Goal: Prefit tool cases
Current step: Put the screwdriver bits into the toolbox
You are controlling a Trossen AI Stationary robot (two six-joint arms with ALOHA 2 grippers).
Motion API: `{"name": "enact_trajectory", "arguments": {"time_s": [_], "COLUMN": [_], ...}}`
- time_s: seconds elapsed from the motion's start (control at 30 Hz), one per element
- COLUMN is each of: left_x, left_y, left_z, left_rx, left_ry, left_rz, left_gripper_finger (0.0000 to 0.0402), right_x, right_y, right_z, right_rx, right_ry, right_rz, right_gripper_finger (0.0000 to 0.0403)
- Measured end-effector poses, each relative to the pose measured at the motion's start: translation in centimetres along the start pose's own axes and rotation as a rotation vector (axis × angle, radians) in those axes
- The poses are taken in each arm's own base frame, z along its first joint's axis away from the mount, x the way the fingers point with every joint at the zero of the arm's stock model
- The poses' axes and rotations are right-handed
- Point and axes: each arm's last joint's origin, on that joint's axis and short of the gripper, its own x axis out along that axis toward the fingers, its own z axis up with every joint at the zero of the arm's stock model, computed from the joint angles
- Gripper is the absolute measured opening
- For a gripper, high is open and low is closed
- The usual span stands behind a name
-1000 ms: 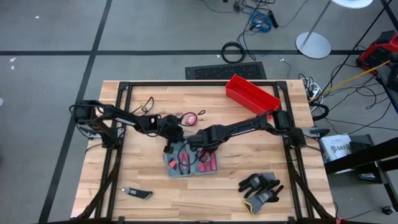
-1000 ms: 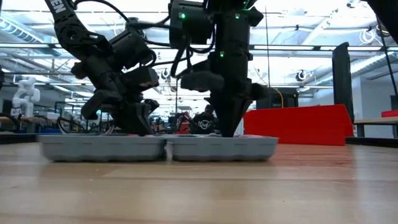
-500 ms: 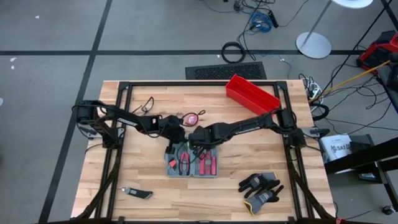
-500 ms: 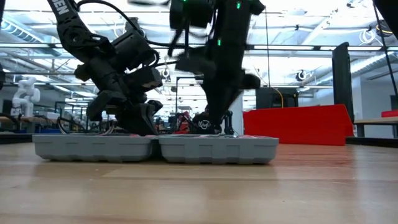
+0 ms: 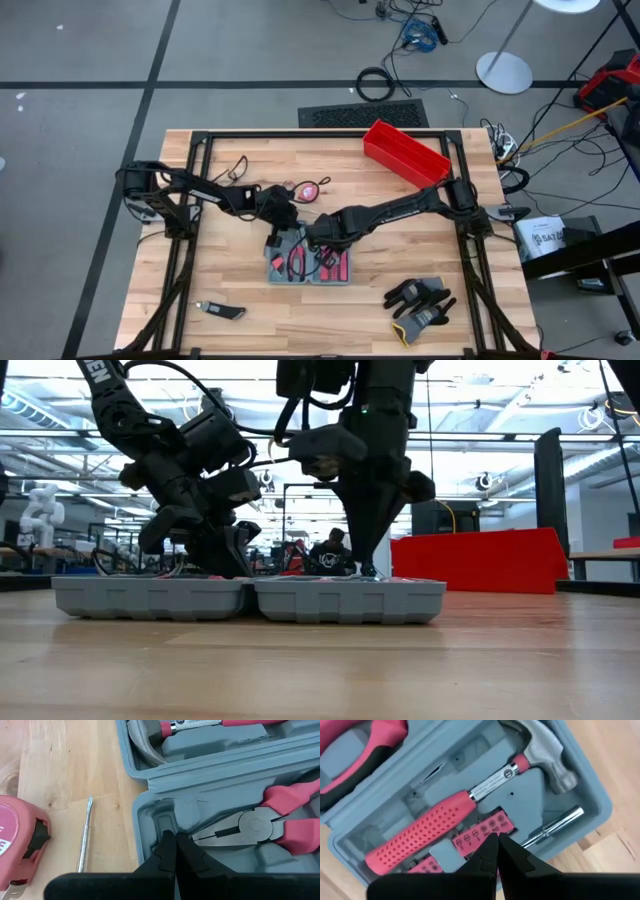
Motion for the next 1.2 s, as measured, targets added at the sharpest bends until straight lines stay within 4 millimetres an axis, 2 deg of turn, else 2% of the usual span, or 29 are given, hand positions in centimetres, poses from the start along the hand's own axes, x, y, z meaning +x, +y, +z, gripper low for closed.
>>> {"name": "enact_trajectory", "arguments": {"time_s": [0.17, 0.37, 0.57, 0.87, 1.1, 1.2], "left_x": [0.0, 0.0, 0.0, 0.0, 0.0, 0.0], "left_y": [0.0, 0.0, 0.0, 0.0, 0.1, 0.1], "left_z": [0.0, -0.1, -0.1, -0.1, -0.1, -0.1], "left_rx": [0.0, -0.001, -0.003, -0.004, 0.005, 0.004], "left_ry": [0.001, 0.004, 0.008, 0.012, 0.007, 0.008], "left_rz": [0.001, 0.002, 0.004, 0.004, 0.008, 0.009], "left_gripper_finger": [0.0, 0.0, 0.0, 0.0, 0.0, 0.0], "right_x": [0.5, 2.1, 2.6, 5.6, 5.6, 4.7], "right_y": [0.3, 0.5, 0.6, 0.6, 0.4, 0.1], "right_z": [0.0, -0.1, -0.2, -0.4, -0.1, 0.0], "right_rx": [-0.004, 0.0, -0.002, -0.09, -0.125, -0.116], "right_ry": [-0.002, 0.043, 0.064, 0.137, 0.137, 0.121], "right_rz": [0.006, 0.0, -0.001, -0.042, -0.027, -0.031], "right_gripper_finger": [0.0, 0.0, 0.0, 0.0, 0.0, 0.0]}}
